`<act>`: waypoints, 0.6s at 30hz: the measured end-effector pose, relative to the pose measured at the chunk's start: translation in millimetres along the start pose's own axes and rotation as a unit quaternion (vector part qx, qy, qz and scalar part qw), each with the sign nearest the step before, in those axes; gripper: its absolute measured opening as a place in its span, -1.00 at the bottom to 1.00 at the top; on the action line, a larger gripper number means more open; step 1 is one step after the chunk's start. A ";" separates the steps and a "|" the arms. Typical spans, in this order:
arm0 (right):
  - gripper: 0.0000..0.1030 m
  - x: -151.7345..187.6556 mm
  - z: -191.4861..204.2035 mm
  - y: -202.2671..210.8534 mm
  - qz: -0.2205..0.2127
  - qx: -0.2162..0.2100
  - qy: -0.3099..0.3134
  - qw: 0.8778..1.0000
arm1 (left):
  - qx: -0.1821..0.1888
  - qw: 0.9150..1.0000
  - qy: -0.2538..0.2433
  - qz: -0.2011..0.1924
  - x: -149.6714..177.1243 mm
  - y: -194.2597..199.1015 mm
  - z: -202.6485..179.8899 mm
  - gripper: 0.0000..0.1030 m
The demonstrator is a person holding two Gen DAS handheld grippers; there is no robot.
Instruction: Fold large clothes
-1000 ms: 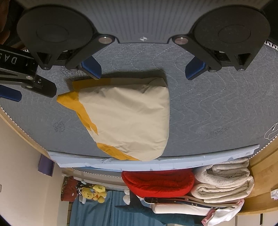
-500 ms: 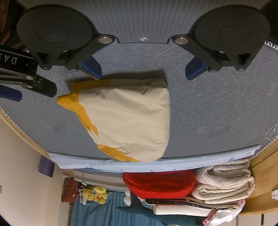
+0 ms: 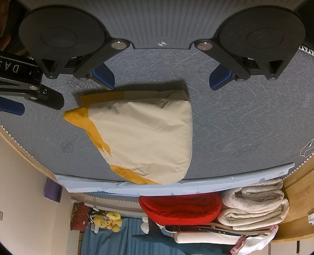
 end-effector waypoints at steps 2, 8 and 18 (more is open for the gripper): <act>0.86 0.5 -0.4 -0.3 0.002 0.000 0.000 1.000 | 0.001 1.000 -0.001 0.001 0.6 -0.8 1.5 0.99; 0.86 0.4 -0.4 -1.1 0.003 0.000 -0.001 1.000 | 0.002 1.000 -0.002 0.002 0.7 -1.9 3.3 0.99; 0.86 1.4 -0.6 -1.3 0.004 0.000 -0.002 1.000 | 0.003 1.000 -0.002 0.002 1.4 -3.4 6.0 0.99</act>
Point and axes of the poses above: each gripper's, at about its wrist camera, not at the fingertips, and y roughly against the way its jaws point, z to its left, x to its underside, the point moved 5 cm from there along -y, roughly the way its jaws point, and after that the axes turned 1 degree about x, right-handed, at the moved point
